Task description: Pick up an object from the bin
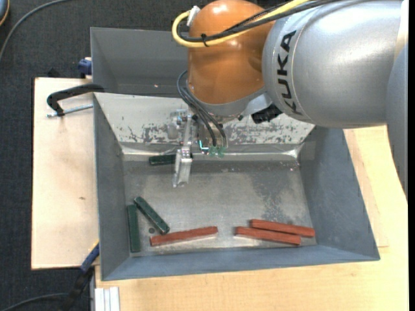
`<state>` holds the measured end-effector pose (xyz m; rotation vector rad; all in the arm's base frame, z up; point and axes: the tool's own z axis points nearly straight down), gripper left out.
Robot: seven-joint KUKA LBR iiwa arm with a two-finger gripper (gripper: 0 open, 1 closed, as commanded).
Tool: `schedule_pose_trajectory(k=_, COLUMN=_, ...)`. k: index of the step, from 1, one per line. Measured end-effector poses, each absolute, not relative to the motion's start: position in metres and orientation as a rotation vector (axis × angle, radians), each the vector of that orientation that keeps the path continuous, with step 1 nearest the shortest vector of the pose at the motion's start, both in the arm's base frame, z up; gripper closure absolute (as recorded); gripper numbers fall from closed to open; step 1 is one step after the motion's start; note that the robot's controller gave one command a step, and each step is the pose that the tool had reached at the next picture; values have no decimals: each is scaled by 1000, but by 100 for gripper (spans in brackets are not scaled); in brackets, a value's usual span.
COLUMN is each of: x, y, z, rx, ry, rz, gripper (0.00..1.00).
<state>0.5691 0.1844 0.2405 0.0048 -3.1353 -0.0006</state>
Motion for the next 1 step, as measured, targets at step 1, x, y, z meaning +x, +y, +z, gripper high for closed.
schedule_pose_trajectory(k=1, x=531, y=182, z=70, rx=479, ry=-3099, rz=0, gripper=0)
